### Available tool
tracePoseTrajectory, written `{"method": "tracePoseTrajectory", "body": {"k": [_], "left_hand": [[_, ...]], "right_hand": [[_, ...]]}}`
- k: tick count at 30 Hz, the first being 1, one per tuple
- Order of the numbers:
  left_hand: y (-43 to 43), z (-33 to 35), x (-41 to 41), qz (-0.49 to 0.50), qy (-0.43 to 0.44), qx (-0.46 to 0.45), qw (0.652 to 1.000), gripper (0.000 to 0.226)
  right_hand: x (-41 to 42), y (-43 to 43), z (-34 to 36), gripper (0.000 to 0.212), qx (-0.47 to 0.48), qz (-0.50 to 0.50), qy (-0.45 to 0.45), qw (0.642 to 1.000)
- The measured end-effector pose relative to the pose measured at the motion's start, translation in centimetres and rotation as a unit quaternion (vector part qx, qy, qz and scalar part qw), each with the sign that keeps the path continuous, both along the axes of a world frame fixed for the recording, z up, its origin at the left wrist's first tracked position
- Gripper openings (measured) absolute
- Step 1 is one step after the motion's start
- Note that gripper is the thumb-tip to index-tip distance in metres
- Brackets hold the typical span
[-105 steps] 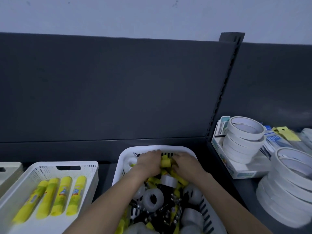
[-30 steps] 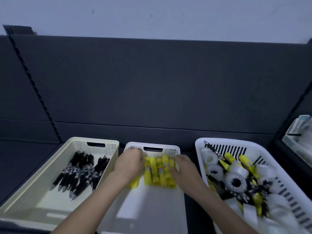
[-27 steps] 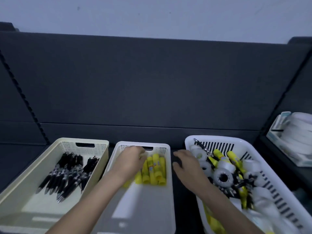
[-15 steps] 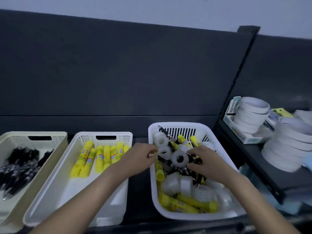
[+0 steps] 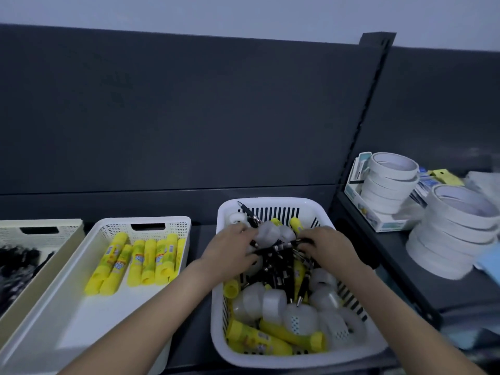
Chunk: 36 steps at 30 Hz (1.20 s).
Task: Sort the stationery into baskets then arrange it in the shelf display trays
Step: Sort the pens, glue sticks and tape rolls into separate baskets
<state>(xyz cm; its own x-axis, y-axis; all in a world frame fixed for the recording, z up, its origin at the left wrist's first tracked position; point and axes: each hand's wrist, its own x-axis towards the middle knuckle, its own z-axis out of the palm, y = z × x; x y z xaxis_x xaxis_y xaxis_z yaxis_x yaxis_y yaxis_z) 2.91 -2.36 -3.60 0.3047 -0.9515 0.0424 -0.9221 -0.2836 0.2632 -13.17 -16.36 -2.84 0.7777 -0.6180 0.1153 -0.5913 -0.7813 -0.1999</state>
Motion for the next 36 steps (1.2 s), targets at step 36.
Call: {"method": "tracePoseTrajectory", "body": {"k": [36], "left_hand": [[3.5, 1.3, -2.6, -0.028, 0.030, 0.020, 0.999, 0.044]], "right_hand": [[-2.4, 4.7, -0.2, 0.031, 0.054, -0.004, -0.072, 0.996]]}}
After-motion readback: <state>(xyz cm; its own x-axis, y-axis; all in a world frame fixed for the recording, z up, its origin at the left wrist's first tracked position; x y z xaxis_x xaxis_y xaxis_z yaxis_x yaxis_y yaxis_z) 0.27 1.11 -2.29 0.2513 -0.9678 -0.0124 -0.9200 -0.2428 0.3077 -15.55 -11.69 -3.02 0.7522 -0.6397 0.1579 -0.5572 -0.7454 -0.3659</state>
